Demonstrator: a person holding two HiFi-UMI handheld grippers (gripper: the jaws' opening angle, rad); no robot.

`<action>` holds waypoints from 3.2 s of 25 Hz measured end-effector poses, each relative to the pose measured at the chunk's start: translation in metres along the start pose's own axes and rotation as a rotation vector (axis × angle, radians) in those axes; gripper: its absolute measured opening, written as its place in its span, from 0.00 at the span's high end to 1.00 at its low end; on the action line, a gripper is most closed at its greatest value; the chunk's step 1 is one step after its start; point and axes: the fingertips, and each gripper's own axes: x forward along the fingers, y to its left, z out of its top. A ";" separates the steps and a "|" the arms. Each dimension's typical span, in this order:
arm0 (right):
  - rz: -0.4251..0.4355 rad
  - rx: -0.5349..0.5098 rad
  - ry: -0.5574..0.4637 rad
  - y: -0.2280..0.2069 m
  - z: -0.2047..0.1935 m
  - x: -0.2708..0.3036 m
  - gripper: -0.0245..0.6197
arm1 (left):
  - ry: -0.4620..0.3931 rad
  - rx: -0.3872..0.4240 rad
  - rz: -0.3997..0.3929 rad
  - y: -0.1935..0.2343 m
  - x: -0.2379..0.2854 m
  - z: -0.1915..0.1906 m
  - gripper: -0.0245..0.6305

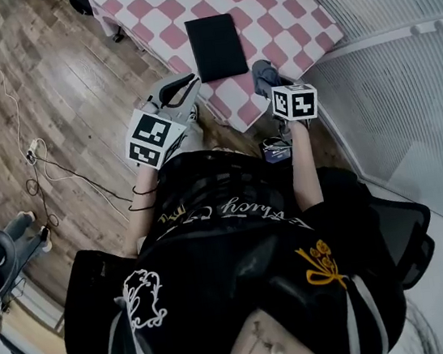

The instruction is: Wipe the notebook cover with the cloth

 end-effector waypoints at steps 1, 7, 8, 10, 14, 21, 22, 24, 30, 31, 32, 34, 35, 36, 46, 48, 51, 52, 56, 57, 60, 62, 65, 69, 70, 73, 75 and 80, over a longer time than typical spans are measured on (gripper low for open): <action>0.005 0.011 -0.022 0.002 0.001 -0.007 0.76 | -0.003 0.001 0.003 -0.005 -0.003 -0.001 0.91; 0.048 0.044 -0.150 0.020 -0.002 -0.060 0.76 | -0.003 -0.004 0.018 -0.046 -0.023 -0.011 0.91; 0.055 0.049 -0.168 0.024 -0.004 -0.069 0.76 | -0.001 -0.005 0.016 -0.055 -0.025 -0.014 0.91; 0.073 0.054 -0.202 0.032 -0.010 -0.086 0.76 | 0.008 -0.007 0.009 -0.073 -0.029 -0.022 0.91; 0.120 0.046 -0.250 0.048 -0.026 -0.116 0.76 | 0.039 -0.013 -0.007 -0.110 -0.033 -0.040 0.91; 0.133 0.064 -0.312 0.054 -0.045 -0.154 0.77 | 0.064 0.025 -0.042 -0.156 -0.047 -0.044 0.91; 0.135 0.068 -0.324 0.055 -0.045 -0.158 0.76 | 0.062 0.026 -0.037 -0.157 -0.050 -0.043 0.91; 0.145 0.070 -0.344 0.063 -0.046 -0.162 0.76 | 0.054 0.026 -0.025 -0.158 -0.055 -0.042 0.91; 0.209 0.028 -0.331 0.112 -0.052 -0.158 0.76 | 0.048 0.030 -0.022 -0.155 -0.079 -0.045 0.91; 0.216 0.022 -0.327 0.120 -0.053 -0.158 0.77 | 0.046 0.035 -0.026 -0.154 -0.083 -0.045 0.91; 0.223 0.018 -0.324 0.129 -0.053 -0.157 0.77 | 0.044 0.041 -0.032 -0.154 -0.087 -0.045 0.91; 0.235 0.014 -0.322 0.147 -0.052 -0.156 0.76 | 0.044 0.051 -0.047 -0.154 -0.098 -0.043 0.91; 0.240 0.013 -0.320 0.156 -0.052 -0.156 0.77 | 0.043 0.057 -0.051 -0.154 -0.106 -0.042 0.91; 0.243 0.013 -0.318 0.167 -0.052 -0.157 0.76 | 0.035 0.064 -0.052 -0.153 -0.116 -0.041 0.91; 0.279 -0.036 -0.283 0.280 -0.083 -0.156 0.77 | 0.008 0.023 -0.014 -0.134 -0.213 -0.076 0.91; 0.275 -0.040 -0.284 0.297 -0.090 -0.161 0.76 | 0.000 0.018 -0.020 -0.134 -0.227 -0.082 0.91; 0.262 -0.037 -0.288 0.317 -0.104 -0.166 0.76 | -0.002 0.018 -0.038 -0.137 -0.245 -0.091 0.91; 0.258 -0.037 -0.289 0.323 -0.109 -0.168 0.76 | -0.003 0.016 -0.045 -0.139 -0.250 -0.095 0.91; 0.244 -0.040 -0.306 0.344 -0.127 -0.175 0.76 | -0.001 0.008 -0.073 -0.147 -0.264 -0.114 0.91; 0.242 -0.042 -0.311 0.348 -0.130 -0.177 0.77 | 0.001 0.006 -0.080 -0.149 -0.267 -0.118 0.91; 0.231 -0.047 -0.319 0.358 -0.140 -0.181 0.77 | 0.003 0.004 -0.099 -0.153 -0.273 -0.127 0.91; 0.222 -0.052 -0.319 0.362 -0.145 -0.183 0.77 | -0.003 0.006 -0.106 -0.155 -0.276 -0.128 0.91; 0.214 -0.055 -0.317 0.366 -0.150 -0.184 0.77 | -0.006 0.008 -0.110 -0.157 -0.280 -0.129 0.91; 0.212 -0.057 -0.319 0.370 -0.151 -0.185 0.77 | -0.007 0.016 -0.113 -0.158 -0.286 -0.131 0.91; 0.212 -0.059 -0.321 0.372 -0.151 -0.185 0.77 | -0.010 0.016 -0.111 -0.158 -0.287 -0.131 0.91; 0.212 -0.061 -0.323 0.373 -0.149 -0.184 0.77 | -0.013 0.017 -0.107 -0.156 -0.291 -0.131 0.91; 0.212 -0.064 -0.322 0.374 -0.148 -0.183 0.77 | -0.011 0.021 -0.105 -0.155 -0.292 -0.131 0.91; 0.214 -0.069 -0.319 0.376 -0.147 -0.180 0.77 | -0.014 0.016 -0.094 -0.151 -0.294 -0.132 0.91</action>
